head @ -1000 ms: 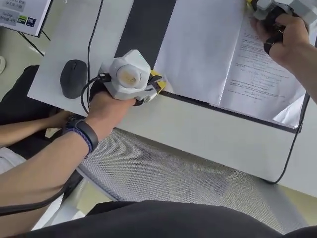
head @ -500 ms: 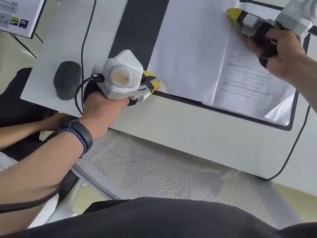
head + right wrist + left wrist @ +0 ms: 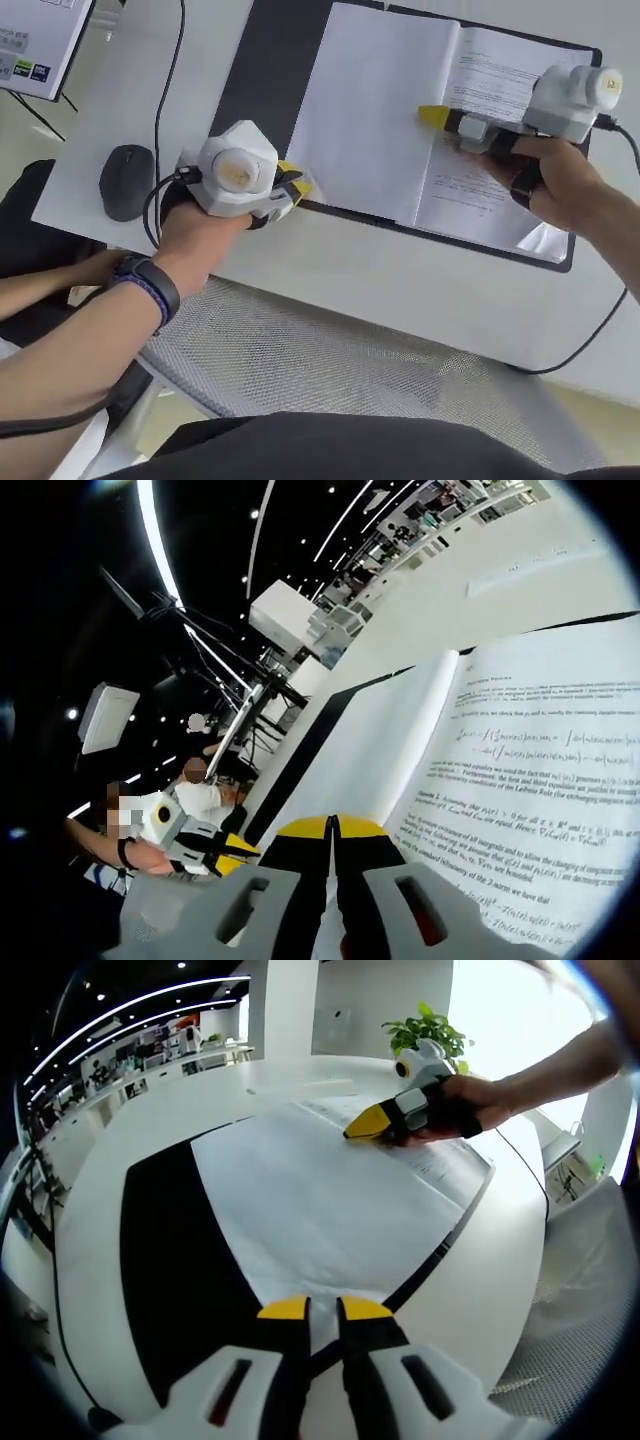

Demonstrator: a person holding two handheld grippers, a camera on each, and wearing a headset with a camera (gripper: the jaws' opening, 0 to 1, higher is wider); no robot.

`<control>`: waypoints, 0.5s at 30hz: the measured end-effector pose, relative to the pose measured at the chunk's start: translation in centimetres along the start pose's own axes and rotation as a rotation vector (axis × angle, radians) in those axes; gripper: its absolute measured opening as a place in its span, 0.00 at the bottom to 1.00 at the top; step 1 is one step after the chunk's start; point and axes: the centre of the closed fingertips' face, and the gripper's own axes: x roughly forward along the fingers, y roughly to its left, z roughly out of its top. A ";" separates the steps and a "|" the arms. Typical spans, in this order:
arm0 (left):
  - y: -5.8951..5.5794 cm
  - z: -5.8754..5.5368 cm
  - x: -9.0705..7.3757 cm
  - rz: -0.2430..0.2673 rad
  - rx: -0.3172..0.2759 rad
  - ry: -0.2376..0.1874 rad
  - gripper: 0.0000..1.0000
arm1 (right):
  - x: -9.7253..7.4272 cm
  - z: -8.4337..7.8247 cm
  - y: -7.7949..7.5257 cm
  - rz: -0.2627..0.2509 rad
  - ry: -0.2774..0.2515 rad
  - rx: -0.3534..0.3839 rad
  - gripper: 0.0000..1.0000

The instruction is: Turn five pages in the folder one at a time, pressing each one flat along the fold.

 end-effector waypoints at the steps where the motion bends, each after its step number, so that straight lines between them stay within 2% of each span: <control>1: 0.0 0.0 0.0 0.000 0.001 0.000 0.09 | -0.1 -0.3 0.2 0.002 0.003 0.002 0.00; 9: 0.0 0.0 -0.1 0.002 -0.005 -0.004 0.08 | -1.0 -4.3 3.0 0.044 0.038 0.020 0.00; 15: -0.1 0.0 -0.1 0.003 -0.008 -0.007 0.08 | -1.6 -6.1 4.5 0.052 0.035 0.045 0.00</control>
